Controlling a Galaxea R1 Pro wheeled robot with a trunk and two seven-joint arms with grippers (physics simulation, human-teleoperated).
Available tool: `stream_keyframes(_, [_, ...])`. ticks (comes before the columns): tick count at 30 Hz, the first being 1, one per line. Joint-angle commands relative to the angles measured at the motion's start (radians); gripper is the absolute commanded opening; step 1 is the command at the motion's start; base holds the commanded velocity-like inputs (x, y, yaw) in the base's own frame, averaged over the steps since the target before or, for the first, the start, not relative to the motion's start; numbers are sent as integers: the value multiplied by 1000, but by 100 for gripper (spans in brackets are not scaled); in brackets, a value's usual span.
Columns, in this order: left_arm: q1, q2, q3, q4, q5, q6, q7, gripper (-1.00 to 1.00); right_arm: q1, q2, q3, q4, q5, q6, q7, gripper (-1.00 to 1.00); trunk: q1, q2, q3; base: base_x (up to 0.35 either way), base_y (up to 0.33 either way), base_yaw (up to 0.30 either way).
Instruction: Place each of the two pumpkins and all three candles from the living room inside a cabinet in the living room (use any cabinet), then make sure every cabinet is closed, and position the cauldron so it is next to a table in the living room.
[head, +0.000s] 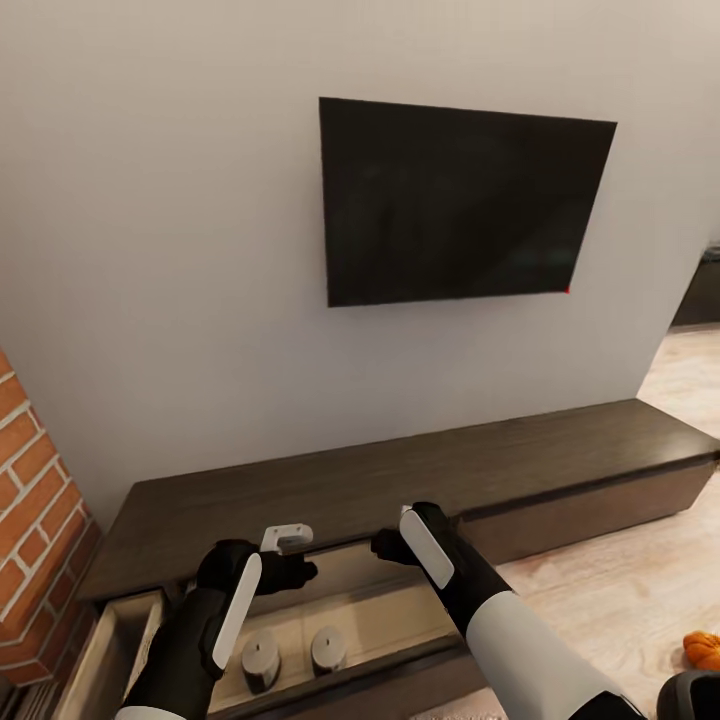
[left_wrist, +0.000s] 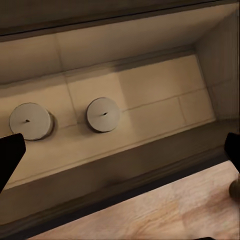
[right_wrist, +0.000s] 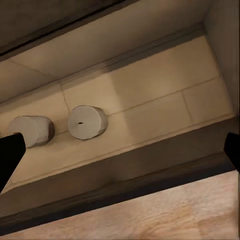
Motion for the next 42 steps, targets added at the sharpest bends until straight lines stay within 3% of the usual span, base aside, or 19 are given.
stream_keyframes(1, [0, 0, 0, -1, 9, 4, 7, 100, -1, 0, 3, 0, -10, 0, -10, 100, 0, -1, -1, 0, 0, -293])
stream_keyframes(42, [0, 2, -2, -34, 9, 3, 7, 100, -1, 0, 3, 0, -10, -1, -10, 100, 0, -1, -1, -20, 0, -293])
